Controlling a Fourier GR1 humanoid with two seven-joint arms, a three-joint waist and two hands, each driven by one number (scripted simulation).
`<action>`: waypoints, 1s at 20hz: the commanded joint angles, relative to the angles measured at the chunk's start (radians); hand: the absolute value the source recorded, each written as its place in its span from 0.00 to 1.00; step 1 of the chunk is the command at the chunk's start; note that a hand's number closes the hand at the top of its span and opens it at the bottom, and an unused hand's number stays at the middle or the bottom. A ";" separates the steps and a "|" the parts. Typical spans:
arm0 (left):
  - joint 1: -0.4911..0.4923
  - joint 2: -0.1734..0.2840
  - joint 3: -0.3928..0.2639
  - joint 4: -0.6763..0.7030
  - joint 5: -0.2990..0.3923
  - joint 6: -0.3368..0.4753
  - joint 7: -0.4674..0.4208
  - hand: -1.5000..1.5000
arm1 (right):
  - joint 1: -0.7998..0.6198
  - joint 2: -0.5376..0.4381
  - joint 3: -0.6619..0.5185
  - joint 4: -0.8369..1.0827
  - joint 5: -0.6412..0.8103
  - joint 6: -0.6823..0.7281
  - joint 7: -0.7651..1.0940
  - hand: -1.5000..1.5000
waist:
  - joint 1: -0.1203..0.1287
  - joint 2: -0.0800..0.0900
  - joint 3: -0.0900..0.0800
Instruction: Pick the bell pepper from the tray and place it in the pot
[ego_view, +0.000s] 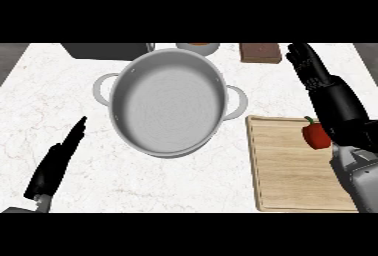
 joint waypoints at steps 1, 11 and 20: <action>0.044 -0.063 -0.007 0.007 -0.009 0.018 -0.040 0.50 | 0.019 -0.004 0.009 0.044 0.014 0.047 0.028 1.00 | -0.020 -0.016 0.023; -0.027 -0.157 -0.017 0.012 0.175 -0.129 -0.022 0.50 | 0.206 -0.042 -0.178 0.159 0.245 -0.332 -0.263 0.00 | -0.074 -0.017 0.029; -0.026 -0.195 -0.032 0.047 0.129 -0.156 -0.038 0.50 | 0.386 -0.154 -0.189 -0.204 0.198 -0.170 -0.006 0.00 | -0.044 -0.023 0.022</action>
